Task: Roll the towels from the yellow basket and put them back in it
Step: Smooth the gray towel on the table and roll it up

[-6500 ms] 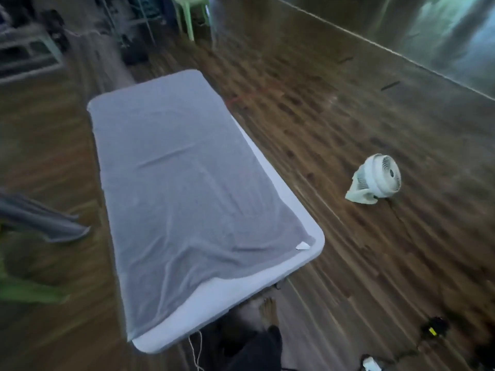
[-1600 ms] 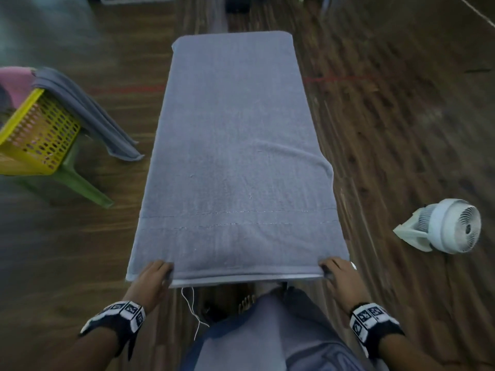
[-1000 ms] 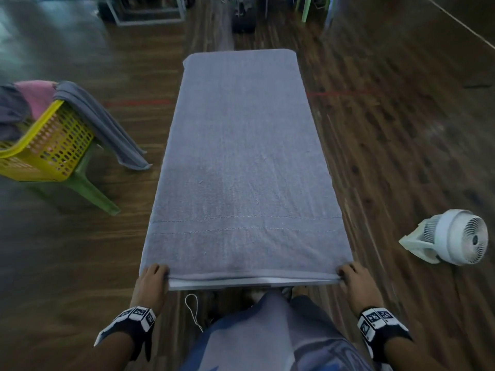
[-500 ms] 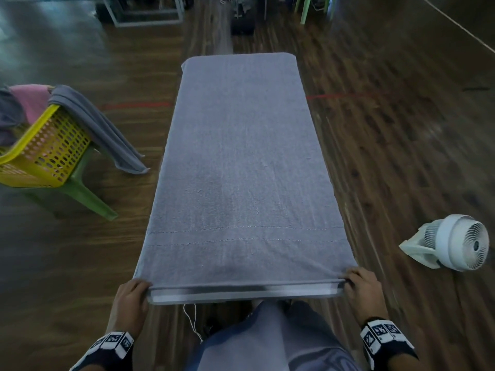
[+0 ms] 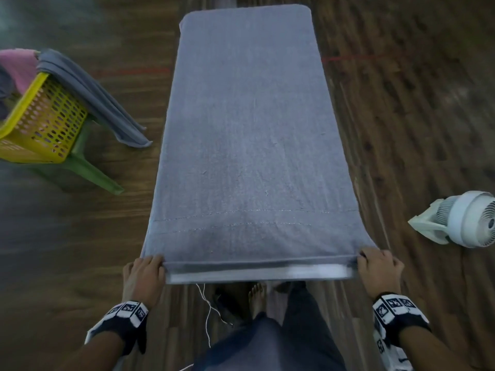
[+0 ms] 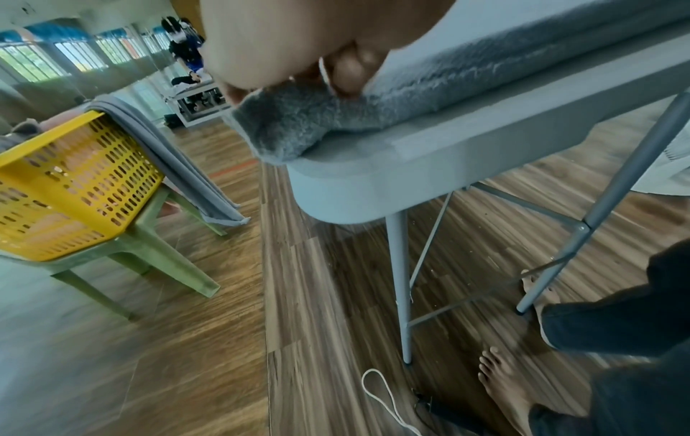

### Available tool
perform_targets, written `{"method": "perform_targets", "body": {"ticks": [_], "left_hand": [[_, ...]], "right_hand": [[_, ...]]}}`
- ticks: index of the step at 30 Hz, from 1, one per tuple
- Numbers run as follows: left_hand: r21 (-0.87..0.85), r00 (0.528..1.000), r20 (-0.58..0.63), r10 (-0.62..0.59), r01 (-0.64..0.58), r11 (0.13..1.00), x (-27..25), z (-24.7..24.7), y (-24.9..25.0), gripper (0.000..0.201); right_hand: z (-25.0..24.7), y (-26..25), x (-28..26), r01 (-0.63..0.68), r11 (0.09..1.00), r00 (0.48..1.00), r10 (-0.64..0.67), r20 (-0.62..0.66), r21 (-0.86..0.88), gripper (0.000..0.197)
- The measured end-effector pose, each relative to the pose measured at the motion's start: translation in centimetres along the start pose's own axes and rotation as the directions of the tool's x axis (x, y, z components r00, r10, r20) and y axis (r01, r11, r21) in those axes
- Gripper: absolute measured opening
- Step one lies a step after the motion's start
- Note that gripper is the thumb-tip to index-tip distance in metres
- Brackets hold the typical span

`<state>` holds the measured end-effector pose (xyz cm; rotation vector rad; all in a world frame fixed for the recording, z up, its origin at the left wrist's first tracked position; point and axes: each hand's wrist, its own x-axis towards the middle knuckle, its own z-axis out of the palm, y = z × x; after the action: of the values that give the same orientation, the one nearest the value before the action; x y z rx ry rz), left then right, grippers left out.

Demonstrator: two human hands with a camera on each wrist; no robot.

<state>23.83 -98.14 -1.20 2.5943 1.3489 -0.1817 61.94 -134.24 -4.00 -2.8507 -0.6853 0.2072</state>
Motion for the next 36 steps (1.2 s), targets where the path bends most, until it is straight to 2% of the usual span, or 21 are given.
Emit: {"method": "perform_targets", "body": {"ticks": [1,3,5,7,9,11,15,17,19,21,23,25,27,30,32,34,36], "left_hand": [[0.021,1.000,0.000,-0.025,0.025,0.999,0.5,0.0,0.4,0.011],[0.047,0.997,-0.019,-0.076,0.077,0.996,1.1,0.0,1.0,0.022],[-0.008,0.995,-0.069,-0.077,0.077,0.997,0.8,0.1,1.7,0.027],[-0.128,0.997,-0.078,0.029,-0.039,0.991,0.0,0.8,2.7,0.024],[-0.219,0.989,-0.051,0.141,-0.149,0.964,-0.9,1.8,3.2,0.022],[-0.232,0.984,-0.070,0.161,-0.173,0.957,-1.1,2.7,3.0,0.023],[-0.243,0.995,-0.103,0.017,-0.041,0.969,-0.6,2.2,2.4,0.030],[-0.253,0.992,-0.121,-0.042,0.010,0.967,-0.2,1.9,2.1,0.025],[-0.237,0.986,-0.164,-0.020,-0.019,0.971,0.1,1.7,1.8,0.022],[-0.196,0.984,-0.179,0.012,-0.048,0.979,0.3,1.3,1.4,0.035],[-0.124,0.983,-0.180,0.020,-0.042,0.991,0.7,0.8,1.3,0.037],[-0.059,0.994,-0.113,-0.001,-0.006,0.998,1.5,0.4,1.6,0.028],[-0.020,0.996,-0.086,-0.037,0.036,0.999,2.3,0.3,1.6,0.010],[-0.024,0.986,-0.124,-0.114,0.111,0.993,2.8,0.0,1.7,0.023],[-0.076,0.983,-0.169,-0.072,0.060,0.995,2.3,0.1,2.1,0.016],[-0.145,0.990,-0.136,0.044,-0.064,0.987,1.3,0.7,2.4,0.021],[-0.197,0.989,-0.091,0.115,-0.131,0.972,0.7,1.5,2.1,0.030]], "right_hand": [[-0.1,-0.2,0.5,-0.019,1.000,1.000,0.020,0.022,-0.005,0.017],[-0.2,-0.5,1.0,-0.056,0.998,0.997,0.057,0.051,-0.013,0.028],[-0.4,-0.6,0.6,-0.020,0.999,1.000,0.019,0.020,0.025,0.026],[-0.4,-0.7,-0.1,0.104,0.991,0.994,-0.105,0.006,0.088,0.024],[0.0,-0.4,-0.7,0.200,0.968,0.977,-0.209,0.051,0.150,0.028],[0.5,0.2,-0.8,0.233,0.952,0.966,-0.250,0.066,0.197,0.033],[0.2,0.6,0.1,0.167,0.964,0.981,-0.184,0.062,0.207,0.034],[-0.1,0.4,0.5,0.154,0.970,0.985,-0.166,0.053,0.187,0.030],[-0.6,0.1,1.0,0.172,0.973,0.983,-0.179,0.031,0.153,0.024],[-0.8,-0.4,1.2,0.168,0.983,0.986,-0.169,0.003,0.079,0.016],[-0.8,-0.8,1.4,0.160,0.987,0.987,-0.160,-0.005,0.024,0.009],[-0.3,-1.2,1.5,0.121,0.992,0.992,-0.120,0.040,-0.021,0.013],[0.0,-1.3,1.5,0.075,0.995,0.996,-0.072,0.048,-0.060,0.011],[-0.1,-1.4,1.4,0.046,0.999,0.999,-0.046,0.010,0.000,0.009],[0.0,-1.6,0.8,0.163,0.975,0.985,-0.169,0.023,0.151,0.008],[0.4,-1.5,-0.1,0.251,0.941,0.959,-0.273,0.070,0.228,0.010],[1.1,-1.1,-0.5,0.270,0.942,0.952,-0.292,0.089,0.197,0.030]]}}
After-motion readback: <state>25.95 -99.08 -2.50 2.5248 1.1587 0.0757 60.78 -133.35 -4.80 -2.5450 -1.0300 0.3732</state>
